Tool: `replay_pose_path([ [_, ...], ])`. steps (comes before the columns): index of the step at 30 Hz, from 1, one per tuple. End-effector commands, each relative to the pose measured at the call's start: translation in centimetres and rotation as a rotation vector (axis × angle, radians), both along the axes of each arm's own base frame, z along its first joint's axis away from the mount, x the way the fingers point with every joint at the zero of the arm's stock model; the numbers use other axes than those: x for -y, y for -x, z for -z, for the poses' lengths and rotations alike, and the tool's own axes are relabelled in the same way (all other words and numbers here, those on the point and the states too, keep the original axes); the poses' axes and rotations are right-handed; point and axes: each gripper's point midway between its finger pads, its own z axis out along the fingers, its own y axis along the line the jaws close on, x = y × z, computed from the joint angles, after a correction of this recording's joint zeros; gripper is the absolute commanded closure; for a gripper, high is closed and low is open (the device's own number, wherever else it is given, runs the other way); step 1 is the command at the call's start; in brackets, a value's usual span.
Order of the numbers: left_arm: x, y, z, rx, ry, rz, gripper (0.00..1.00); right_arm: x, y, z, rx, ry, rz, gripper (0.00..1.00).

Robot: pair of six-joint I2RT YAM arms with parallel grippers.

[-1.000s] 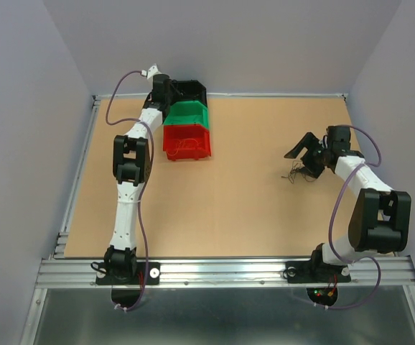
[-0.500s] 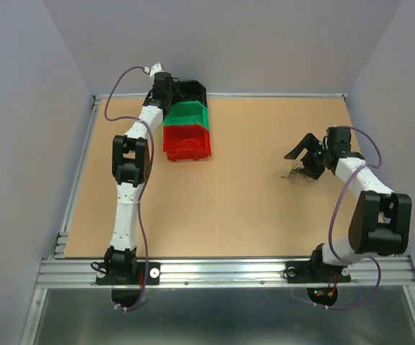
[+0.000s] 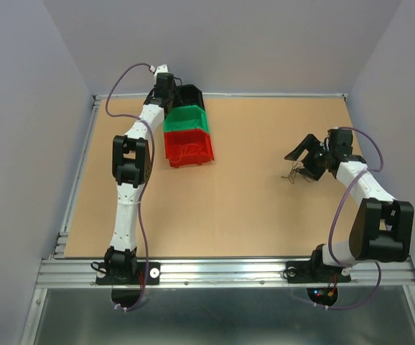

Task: Untangle the cables

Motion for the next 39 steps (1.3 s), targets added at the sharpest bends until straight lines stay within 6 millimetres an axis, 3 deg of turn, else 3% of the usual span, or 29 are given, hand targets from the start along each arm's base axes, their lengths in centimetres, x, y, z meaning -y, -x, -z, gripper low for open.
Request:
replay_pose_path([
  [1,0.3,2.7,-1.3,-0.068,-0.106,0.063,0.57,-0.5,0.1,-1.1,0.052,-0.006,-0.018,0.12],
  [8,2.1,4.5,-2.0,-0.063,-0.203,0.163,0.58,-0.7,0.1,-1.6,0.067,-0.009,-0.024,0.12],
  [12,3.1,4.6,-4.4,-0.016,-0.201,0.161,0.55,-0.7,0.0,-1.8,0.074,-0.011,-0.025,0.12],
  [15,3.5,4.4,-7.1,0.036,-0.183,0.151,0.44,-0.8,0.1,-1.8,0.073,-0.017,-0.029,0.12],
  [20,3.7,4.1,-11.2,0.126,-0.143,0.145,0.39,-0.8,0.2,-1.9,0.074,-0.015,-0.031,0.12],
  [25,3.2,4.7,-14.1,0.163,-0.121,0.105,0.34,-0.8,0.1,-1.9,0.076,-0.016,-0.032,0.12],
  [30,0.6,7.1,-14.9,0.099,-0.100,-0.034,0.21,-0.8,-0.3,-2.0,0.077,-0.015,-0.035,0.12],
  [33,-0.4,8.7,-14.2,0.039,-0.109,-0.067,0.11,-0.8,-0.7,-2.0,0.076,-0.015,-0.037,0.12],
  [36,-1.0,10.9,-14.3,-0.015,-0.101,-0.073,0.09,-0.8,-1.0,-2.1,0.076,-0.020,-0.041,0.12],
  [39,-0.9,13.0,-11.8,-0.120,-0.037,-0.045,0.08,-0.8,-1.3,-2.0,0.071,-0.023,-0.045,0.12],
])
